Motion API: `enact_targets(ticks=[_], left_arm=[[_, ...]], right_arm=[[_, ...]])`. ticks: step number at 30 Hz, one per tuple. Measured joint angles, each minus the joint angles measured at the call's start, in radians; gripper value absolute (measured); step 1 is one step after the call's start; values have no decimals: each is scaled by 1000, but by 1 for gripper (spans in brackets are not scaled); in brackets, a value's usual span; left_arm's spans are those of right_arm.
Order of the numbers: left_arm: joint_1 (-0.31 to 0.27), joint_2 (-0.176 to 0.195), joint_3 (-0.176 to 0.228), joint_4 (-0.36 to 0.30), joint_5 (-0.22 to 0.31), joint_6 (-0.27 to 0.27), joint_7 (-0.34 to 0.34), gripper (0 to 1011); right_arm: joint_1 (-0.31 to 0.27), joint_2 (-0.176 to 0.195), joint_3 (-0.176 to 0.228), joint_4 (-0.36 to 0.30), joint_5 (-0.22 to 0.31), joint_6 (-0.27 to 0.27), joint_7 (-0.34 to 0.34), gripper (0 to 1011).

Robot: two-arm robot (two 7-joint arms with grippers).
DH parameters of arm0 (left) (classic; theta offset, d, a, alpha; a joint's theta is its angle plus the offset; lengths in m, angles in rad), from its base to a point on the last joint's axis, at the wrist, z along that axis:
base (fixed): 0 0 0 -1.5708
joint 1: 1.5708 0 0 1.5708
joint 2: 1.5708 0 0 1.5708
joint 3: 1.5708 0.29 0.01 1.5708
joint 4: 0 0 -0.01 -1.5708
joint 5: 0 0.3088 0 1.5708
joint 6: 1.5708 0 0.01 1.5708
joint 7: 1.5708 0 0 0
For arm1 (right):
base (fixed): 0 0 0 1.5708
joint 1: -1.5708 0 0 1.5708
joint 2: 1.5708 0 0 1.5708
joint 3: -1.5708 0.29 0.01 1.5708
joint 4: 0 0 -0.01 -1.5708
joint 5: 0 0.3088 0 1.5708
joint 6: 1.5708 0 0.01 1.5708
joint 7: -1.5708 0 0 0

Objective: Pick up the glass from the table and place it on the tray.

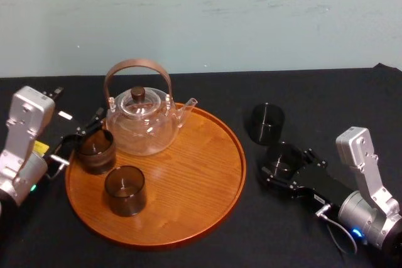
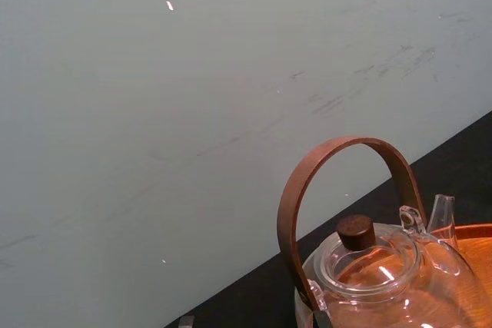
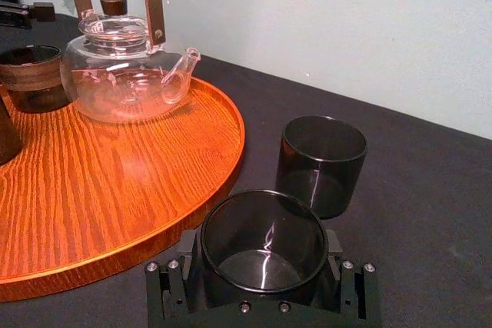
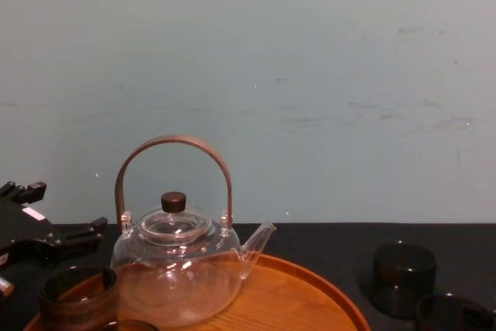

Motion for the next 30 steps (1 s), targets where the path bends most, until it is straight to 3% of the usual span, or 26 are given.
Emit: enact_targets(ticks=[16,22,30], left_arm=[[0,0,0,0,0,0,0,1001],[0,0,0,0,0,0,0,1001],[0,0,0,0,0,0,0,1001]], right_arm=[[-1,1,0,-4,1,0,-3,1003],[-2,2,0,-4,1,0,-4,905],[-2,2,0,-5,1,1,-5,905]])
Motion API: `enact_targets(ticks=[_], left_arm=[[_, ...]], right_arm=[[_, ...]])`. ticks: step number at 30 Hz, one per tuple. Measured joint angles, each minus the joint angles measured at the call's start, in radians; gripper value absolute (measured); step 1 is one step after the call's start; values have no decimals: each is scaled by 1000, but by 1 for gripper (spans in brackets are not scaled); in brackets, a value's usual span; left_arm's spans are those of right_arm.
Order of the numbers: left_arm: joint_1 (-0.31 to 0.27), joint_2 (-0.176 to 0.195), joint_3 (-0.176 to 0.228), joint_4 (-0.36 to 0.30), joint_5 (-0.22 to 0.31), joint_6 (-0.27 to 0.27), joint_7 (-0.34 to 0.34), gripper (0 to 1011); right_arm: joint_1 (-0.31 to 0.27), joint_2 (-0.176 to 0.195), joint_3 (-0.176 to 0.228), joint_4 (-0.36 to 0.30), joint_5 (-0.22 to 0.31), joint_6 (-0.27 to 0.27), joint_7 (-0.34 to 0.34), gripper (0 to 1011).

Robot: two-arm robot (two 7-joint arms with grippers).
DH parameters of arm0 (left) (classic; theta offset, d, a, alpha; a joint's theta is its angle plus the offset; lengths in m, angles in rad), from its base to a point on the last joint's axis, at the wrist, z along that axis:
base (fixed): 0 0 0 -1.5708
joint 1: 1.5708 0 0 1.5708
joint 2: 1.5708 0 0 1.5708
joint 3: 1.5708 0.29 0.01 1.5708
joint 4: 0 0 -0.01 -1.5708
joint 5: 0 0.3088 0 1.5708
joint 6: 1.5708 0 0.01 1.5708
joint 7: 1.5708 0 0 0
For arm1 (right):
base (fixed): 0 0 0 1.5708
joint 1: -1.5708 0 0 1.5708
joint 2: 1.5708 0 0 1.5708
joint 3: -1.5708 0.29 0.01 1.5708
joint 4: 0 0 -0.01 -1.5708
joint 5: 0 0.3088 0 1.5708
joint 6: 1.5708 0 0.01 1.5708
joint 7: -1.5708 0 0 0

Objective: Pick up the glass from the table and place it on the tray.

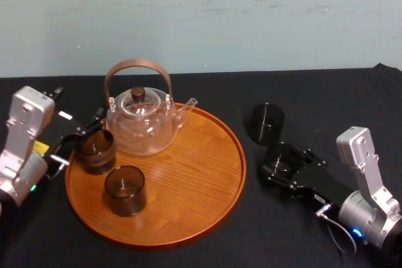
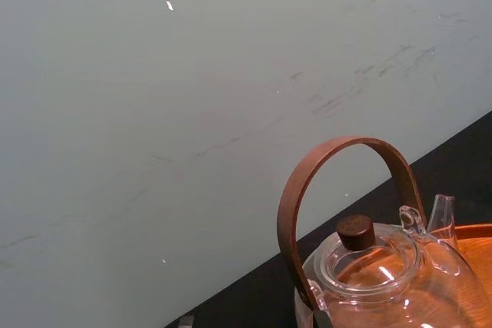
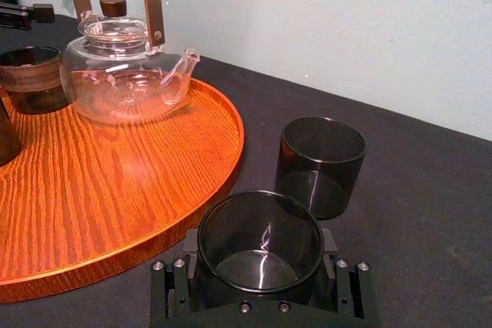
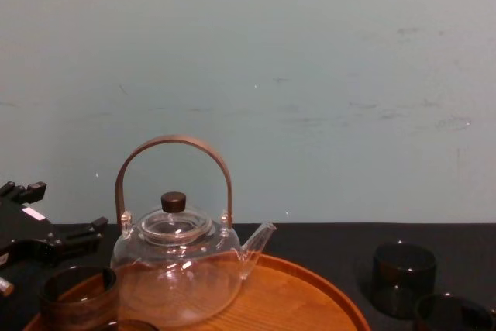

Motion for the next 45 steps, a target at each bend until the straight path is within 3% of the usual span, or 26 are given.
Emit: enact_targets(ticks=[45], left_arm=[[0,0,0,0,0,0,0,1001]], right_arm=[[0,0,0,0,0,1,-1,905]])
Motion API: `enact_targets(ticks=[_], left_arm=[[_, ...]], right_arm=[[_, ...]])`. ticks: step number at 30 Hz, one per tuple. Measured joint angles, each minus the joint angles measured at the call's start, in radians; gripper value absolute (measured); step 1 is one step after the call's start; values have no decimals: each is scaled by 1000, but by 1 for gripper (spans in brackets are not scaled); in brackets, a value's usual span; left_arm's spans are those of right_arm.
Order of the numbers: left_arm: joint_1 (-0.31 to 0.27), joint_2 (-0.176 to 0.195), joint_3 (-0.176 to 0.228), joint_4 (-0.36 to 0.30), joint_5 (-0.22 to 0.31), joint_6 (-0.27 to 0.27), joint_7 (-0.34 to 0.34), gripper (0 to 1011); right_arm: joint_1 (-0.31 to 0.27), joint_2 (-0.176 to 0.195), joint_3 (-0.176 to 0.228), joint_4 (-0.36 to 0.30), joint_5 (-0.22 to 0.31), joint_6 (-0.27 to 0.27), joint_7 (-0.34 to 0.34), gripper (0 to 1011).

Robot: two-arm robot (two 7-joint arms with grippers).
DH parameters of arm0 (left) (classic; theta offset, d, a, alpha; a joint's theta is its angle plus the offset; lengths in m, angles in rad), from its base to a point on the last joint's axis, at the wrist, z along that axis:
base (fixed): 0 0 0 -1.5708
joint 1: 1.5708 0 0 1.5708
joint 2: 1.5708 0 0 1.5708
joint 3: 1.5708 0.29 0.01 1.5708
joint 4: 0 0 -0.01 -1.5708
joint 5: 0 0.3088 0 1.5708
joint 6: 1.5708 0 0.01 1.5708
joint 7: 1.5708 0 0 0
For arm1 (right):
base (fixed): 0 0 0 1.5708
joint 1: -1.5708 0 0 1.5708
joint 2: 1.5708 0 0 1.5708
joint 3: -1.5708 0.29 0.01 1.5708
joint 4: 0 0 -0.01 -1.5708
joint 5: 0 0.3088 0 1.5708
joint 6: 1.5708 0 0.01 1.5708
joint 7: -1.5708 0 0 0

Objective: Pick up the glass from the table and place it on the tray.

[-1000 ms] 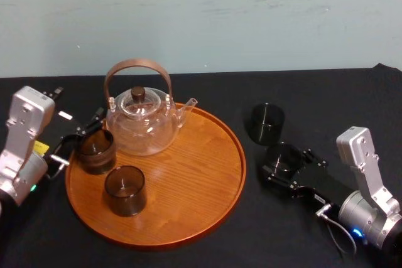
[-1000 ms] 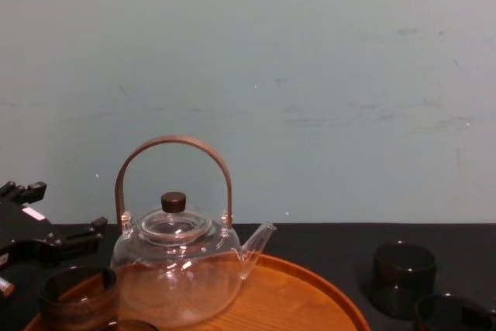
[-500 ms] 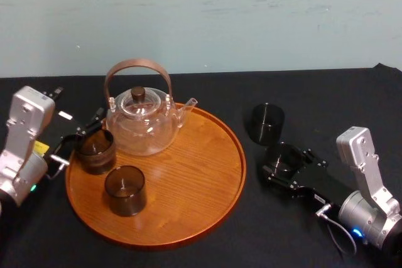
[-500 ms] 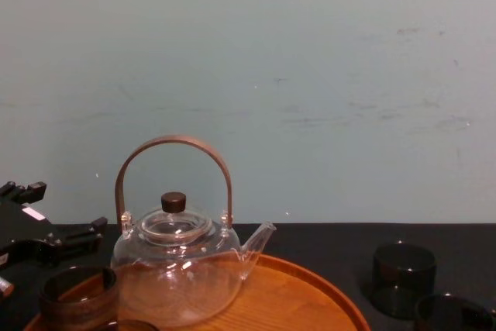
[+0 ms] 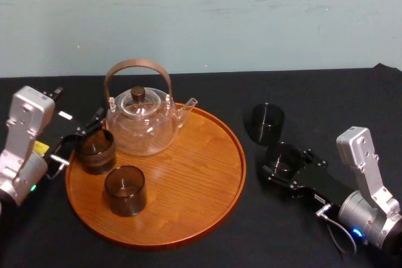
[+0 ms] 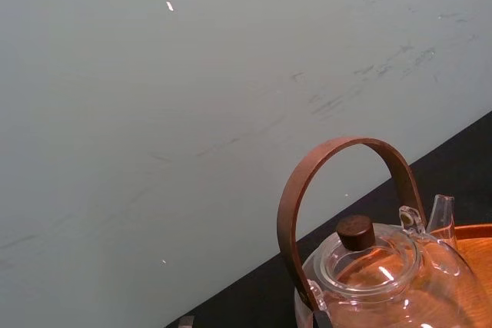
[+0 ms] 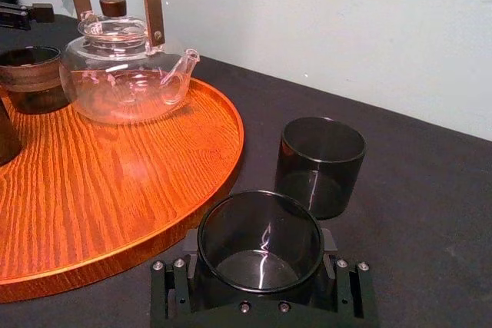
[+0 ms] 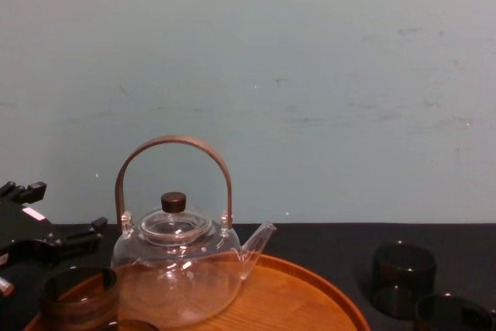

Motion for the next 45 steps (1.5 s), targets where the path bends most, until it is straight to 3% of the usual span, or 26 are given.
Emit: enact_targets(ticks=[45], left_arm=[[0,0,0,0,0,0,0,1001]], right_arm=[[0,0,0,0,0,0,0,905]])
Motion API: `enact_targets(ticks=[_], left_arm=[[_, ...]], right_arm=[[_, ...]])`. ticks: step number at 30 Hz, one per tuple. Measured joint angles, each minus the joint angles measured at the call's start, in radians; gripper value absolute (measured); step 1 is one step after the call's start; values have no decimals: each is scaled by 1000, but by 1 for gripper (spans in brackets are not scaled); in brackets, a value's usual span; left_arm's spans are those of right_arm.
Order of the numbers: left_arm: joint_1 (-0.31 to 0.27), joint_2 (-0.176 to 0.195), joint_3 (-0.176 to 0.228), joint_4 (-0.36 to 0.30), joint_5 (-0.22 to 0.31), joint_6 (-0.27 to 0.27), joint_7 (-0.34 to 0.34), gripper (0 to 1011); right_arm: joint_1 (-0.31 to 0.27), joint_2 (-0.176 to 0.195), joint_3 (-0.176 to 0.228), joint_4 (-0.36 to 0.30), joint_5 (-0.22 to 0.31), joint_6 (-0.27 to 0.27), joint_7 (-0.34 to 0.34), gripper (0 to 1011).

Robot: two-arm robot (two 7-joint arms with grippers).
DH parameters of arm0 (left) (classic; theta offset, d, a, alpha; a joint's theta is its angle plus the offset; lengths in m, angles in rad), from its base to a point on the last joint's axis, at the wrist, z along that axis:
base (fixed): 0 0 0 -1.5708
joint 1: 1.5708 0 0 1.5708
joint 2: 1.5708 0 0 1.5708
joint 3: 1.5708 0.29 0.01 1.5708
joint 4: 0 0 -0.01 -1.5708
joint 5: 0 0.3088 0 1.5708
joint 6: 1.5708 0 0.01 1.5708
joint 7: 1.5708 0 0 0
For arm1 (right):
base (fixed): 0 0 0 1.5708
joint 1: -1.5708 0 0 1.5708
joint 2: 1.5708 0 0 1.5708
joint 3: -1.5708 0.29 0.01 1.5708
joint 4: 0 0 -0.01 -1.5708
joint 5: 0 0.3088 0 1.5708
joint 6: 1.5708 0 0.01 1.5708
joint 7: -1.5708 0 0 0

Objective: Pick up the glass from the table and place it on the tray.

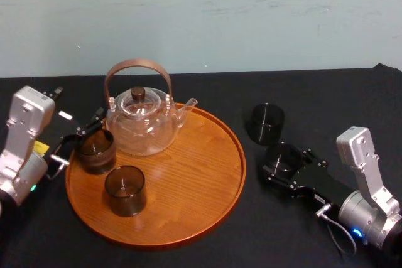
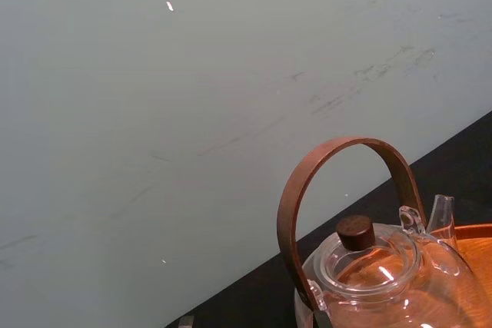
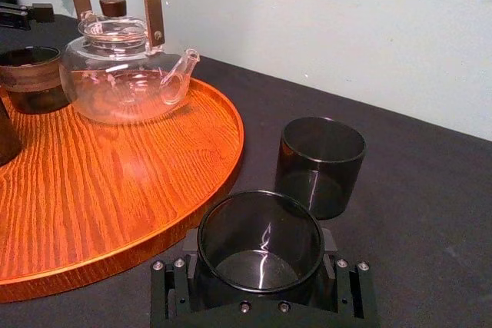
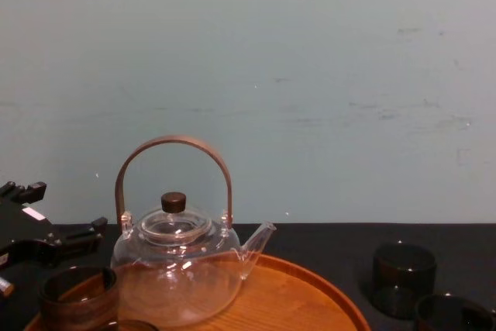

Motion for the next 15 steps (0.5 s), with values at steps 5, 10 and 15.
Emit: enact_targets(ticks=[5,10,15], left_arm=[[0,0,0,0,0,0,0,1001],[0,0,0,0,0,0,0,1001],[0,0,0,0,0,0,0,1001]], right_arm=[[0,0,0,0,0,0,0,905],[0,0,0,0,0,0,0,905],[-3,2,11,-14,4,2,3,905]])
